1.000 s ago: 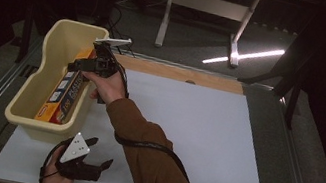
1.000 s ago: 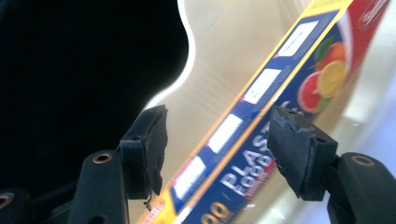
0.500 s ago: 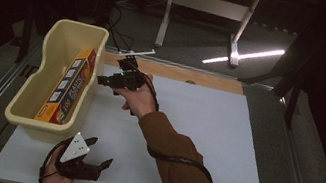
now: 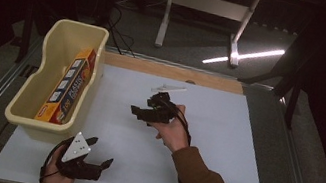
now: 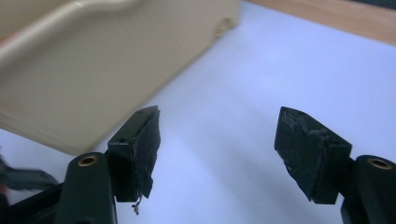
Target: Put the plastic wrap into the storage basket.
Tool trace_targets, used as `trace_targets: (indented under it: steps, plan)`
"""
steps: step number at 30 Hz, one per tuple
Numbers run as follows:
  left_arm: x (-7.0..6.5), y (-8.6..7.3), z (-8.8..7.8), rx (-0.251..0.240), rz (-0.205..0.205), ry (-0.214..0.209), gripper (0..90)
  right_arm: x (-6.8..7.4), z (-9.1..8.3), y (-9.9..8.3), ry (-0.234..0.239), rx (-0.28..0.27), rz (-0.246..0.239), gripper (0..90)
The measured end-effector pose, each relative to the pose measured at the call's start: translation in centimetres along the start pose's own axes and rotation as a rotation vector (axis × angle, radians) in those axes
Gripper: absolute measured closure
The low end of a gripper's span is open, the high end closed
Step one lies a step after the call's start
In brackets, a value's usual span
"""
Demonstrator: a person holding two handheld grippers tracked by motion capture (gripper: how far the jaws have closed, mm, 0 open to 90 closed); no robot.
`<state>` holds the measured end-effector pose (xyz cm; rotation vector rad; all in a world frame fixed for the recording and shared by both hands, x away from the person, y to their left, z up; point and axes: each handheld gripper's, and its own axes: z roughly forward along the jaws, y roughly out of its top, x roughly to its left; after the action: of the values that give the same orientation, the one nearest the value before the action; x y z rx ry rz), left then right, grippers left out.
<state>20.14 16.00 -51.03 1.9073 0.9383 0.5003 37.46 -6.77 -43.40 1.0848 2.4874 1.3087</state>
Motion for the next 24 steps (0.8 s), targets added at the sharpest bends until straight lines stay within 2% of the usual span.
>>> trace_targets:
  steps: [1, 6, 13, 16, 19, 24]
  plan:
    - [0.0, 0.0, 0.0, 0.0, 0.0, 0.0, 15.5, 0.0, 0.0, 0.0, 0.0, 0.0, 0.0, 30.0]
    - [0.1, 0.0, 0.0, 0.002, -0.001, 0.003, 15.5, -0.4, -2.0, -2.4, -0.043, -0.023, -0.055, 29.7]
    - [0.1, 0.0, -0.1, 0.001, -0.004, 0.008, 15.5, -1.7, -4.9, -5.7, -0.087, -0.034, -0.085, 29.8]
    - [0.2, -0.1, -0.1, 0.002, -0.005, 0.009, 15.5, -2.7, -6.2, -7.7, -0.104, -0.048, -0.074, 30.0]
    - [0.3, -0.1, -0.1, 0.001, -0.008, 0.012, 15.5, -3.8, -7.6, -9.8, -0.122, -0.073, -0.01, 30.9]
    - [0.4, -0.1, -0.1, 0.004, -0.012, 0.016, 15.5, -5.5, -9.5, -13.1, -0.163, -0.102, 0.038, 30.4]
